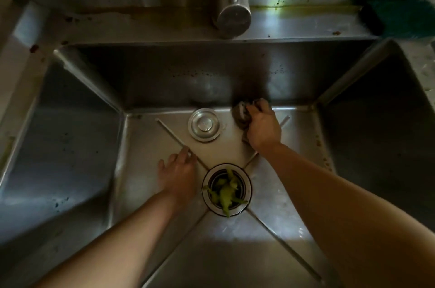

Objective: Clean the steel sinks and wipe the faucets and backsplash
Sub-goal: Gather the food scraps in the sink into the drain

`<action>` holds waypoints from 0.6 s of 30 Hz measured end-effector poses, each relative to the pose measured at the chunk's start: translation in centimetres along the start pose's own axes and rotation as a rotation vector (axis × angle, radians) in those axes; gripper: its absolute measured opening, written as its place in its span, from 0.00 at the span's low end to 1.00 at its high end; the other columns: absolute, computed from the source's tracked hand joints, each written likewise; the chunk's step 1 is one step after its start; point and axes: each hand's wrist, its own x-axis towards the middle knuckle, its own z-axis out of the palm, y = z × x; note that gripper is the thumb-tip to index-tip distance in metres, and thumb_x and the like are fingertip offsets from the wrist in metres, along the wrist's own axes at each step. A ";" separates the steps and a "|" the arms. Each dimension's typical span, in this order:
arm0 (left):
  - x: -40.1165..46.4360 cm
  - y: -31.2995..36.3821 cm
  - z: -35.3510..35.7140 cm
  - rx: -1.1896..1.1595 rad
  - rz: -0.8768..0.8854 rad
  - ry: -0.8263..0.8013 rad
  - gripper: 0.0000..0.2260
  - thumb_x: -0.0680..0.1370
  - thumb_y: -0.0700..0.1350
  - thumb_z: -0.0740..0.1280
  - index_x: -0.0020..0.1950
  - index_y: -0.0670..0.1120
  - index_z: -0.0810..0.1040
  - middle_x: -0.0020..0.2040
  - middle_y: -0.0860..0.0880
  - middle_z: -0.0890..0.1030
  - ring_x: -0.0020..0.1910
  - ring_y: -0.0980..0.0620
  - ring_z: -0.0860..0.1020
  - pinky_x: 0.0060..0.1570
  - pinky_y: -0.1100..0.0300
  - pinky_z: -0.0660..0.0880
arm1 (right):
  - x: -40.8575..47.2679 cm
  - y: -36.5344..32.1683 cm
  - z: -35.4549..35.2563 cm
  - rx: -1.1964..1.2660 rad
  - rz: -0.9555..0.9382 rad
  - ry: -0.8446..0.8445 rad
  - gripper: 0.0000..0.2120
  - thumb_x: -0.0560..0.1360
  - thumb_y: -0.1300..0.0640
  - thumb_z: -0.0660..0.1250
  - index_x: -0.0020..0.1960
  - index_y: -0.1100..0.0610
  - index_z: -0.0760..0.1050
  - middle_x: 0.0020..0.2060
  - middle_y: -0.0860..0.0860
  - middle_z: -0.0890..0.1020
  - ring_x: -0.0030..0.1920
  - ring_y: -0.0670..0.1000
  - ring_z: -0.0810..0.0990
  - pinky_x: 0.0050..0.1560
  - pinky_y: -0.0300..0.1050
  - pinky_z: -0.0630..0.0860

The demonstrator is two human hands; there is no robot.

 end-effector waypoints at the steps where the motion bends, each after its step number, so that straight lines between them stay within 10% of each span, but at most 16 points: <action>1: 0.1 0.0 0.0 0.002 -0.002 -0.007 0.32 0.73 0.45 0.68 0.74 0.48 0.59 0.77 0.49 0.51 0.73 0.46 0.58 0.69 0.48 0.58 | -0.3 0.0 0.6 -0.016 -0.053 -0.027 0.29 0.73 0.65 0.65 0.72 0.52 0.66 0.73 0.53 0.61 0.70 0.59 0.63 0.67 0.53 0.69; 12: -0.2 0.2 -0.3 -0.057 -0.045 -0.086 0.35 0.74 0.39 0.66 0.77 0.49 0.54 0.78 0.50 0.47 0.75 0.46 0.55 0.70 0.46 0.56 | -10.8 1.3 1.5 0.160 -0.389 -0.398 0.16 0.69 0.59 0.68 0.57 0.57 0.81 0.55 0.58 0.77 0.53 0.60 0.77 0.56 0.45 0.74; 18: -2.3 -0.2 -1.0 -0.121 -0.010 -0.109 0.33 0.74 0.37 0.63 0.77 0.49 0.54 0.78 0.50 0.50 0.74 0.46 0.57 0.71 0.44 0.55 | -13.2 3.2 -2.5 0.194 0.061 -0.058 0.19 0.76 0.66 0.61 0.65 0.56 0.74 0.63 0.58 0.71 0.60 0.59 0.72 0.59 0.47 0.70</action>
